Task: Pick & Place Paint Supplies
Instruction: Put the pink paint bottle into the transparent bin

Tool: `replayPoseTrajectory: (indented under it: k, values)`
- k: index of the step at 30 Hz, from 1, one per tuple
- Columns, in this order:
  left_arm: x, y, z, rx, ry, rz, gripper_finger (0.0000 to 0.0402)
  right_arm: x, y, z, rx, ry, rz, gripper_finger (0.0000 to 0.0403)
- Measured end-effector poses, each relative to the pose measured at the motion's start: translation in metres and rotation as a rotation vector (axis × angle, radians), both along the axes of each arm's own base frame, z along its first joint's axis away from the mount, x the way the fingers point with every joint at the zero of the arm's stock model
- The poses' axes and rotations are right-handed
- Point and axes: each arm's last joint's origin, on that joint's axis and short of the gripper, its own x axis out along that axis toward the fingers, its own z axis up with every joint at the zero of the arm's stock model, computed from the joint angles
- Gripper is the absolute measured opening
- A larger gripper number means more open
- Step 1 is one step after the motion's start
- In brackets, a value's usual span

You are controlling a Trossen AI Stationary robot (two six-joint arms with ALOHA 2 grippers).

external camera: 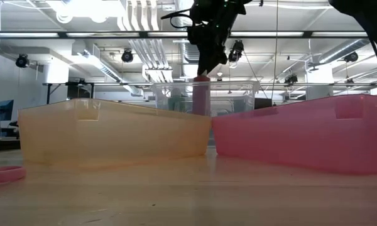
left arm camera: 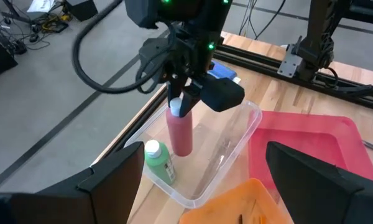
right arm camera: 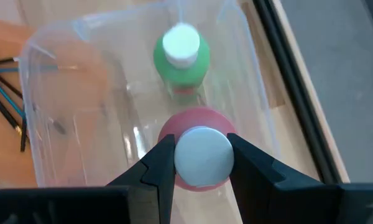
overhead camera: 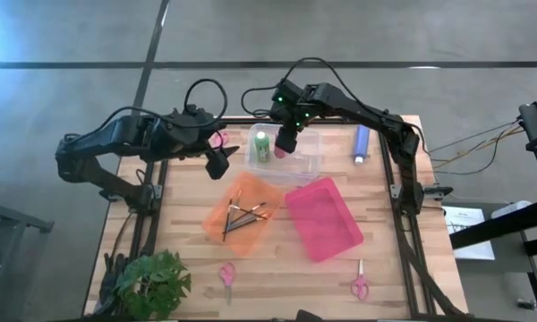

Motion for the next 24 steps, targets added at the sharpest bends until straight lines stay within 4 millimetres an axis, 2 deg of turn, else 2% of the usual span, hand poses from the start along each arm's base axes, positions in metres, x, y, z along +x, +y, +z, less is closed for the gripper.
replayPoseTrajectory:
  k: [14,24]
  values:
    - [0.0,0.0,0.0,-0.016,-0.011,0.01,0.0346,0.003,-0.002,-0.034,0.027,0.04,-0.018,0.0112]
    - [0.0,-0.001,0.0,-0.027,-0.015,0.008,0.0346,0.005,-0.007,-0.045,0.016,0.02,-0.022,0.0112]
